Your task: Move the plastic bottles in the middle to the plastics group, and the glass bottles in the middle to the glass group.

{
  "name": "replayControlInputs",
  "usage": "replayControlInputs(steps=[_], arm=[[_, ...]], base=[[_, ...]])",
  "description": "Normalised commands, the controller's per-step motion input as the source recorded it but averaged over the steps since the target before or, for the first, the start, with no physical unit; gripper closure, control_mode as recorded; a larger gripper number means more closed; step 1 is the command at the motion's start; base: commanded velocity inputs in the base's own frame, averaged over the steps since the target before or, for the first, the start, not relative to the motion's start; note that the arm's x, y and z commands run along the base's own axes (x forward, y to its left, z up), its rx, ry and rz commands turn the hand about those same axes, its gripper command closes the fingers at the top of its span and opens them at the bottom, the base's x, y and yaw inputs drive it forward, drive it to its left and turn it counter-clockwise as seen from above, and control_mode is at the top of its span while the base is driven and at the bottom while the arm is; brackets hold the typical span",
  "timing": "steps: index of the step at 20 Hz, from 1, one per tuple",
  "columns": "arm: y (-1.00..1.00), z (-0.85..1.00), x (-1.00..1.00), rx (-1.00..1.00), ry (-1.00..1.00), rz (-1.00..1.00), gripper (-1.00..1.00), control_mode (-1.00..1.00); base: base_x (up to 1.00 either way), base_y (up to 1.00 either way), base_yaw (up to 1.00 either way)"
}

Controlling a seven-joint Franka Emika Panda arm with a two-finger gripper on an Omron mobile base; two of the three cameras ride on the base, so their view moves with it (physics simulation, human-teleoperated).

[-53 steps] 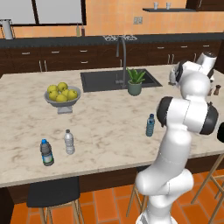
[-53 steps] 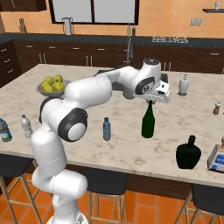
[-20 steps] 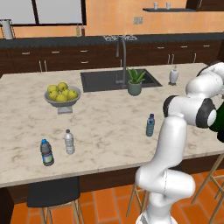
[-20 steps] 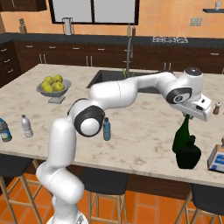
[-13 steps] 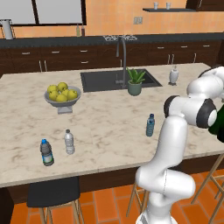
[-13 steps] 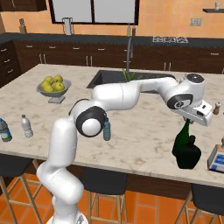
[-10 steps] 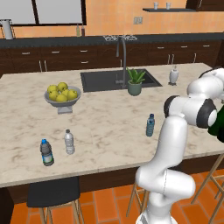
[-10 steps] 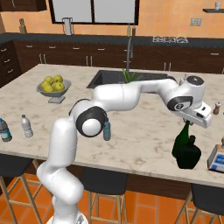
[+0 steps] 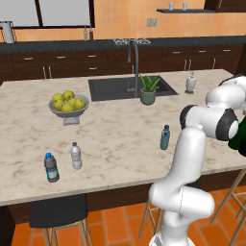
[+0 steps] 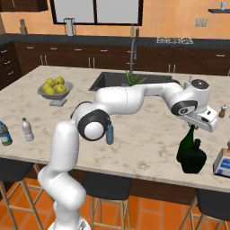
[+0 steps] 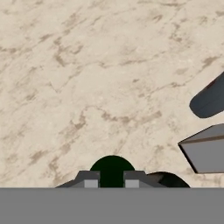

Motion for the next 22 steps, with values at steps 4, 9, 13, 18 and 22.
replayControlInputs(steps=[4, 9, 13, 18, 22], arm=[[0.00, 0.00, 0.00, 0.00, 0.00, 0.00, -1.00, -1.00], [0.00, 0.00, 0.00, 0.00, 0.00, 0.00, -1.00, -1.00], [0.09, 0.09, 0.00, 0.00, -0.01, 0.00, -1.00, -1.00], [0.28, 0.54, -0.20, 0.00, -0.04, 0.00, -1.00, -1.00], [0.31, 0.53, -0.61, 0.00, 0.00, 0.00, -1.00, -1.00]], base=[[0.00, 0.00, 0.00], [0.00, 0.00, 0.00], [0.00, 0.00, 0.00], [0.00, 0.00, 0.00], [0.00, 0.00, 0.00]])
